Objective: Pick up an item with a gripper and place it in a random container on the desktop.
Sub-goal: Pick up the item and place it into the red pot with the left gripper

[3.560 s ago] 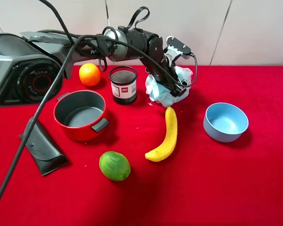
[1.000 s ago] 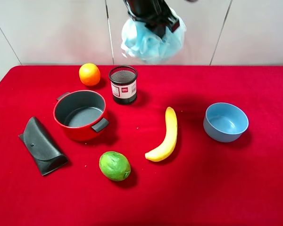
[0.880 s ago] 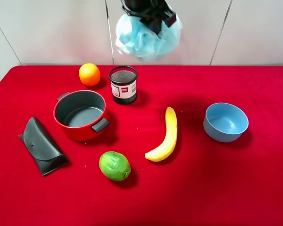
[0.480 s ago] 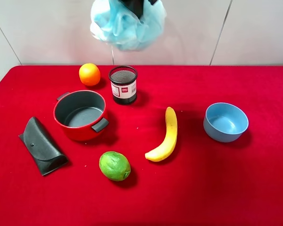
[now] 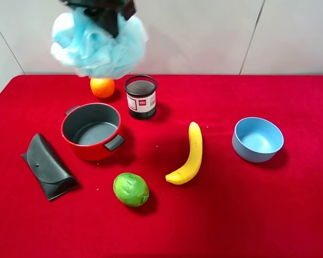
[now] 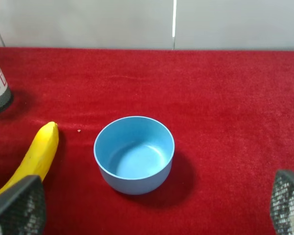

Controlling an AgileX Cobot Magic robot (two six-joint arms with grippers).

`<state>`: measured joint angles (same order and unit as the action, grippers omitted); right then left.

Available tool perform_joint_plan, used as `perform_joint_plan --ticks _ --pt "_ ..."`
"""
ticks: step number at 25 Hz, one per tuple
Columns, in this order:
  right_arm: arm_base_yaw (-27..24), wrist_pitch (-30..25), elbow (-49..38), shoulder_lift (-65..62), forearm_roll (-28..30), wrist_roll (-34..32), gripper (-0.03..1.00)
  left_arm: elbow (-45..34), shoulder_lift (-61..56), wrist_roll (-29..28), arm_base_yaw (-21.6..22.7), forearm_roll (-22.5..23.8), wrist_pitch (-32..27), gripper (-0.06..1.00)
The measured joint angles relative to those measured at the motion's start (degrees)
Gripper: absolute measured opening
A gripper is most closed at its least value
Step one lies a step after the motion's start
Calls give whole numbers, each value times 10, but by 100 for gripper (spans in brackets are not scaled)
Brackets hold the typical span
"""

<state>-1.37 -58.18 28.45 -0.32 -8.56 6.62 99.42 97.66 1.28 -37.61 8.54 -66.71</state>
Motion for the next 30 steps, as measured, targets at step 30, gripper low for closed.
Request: perform_joint_plan --ticks 30 --pt "0 0 0 0 0 0 69 -383 -79 -46 78 25 290 29"
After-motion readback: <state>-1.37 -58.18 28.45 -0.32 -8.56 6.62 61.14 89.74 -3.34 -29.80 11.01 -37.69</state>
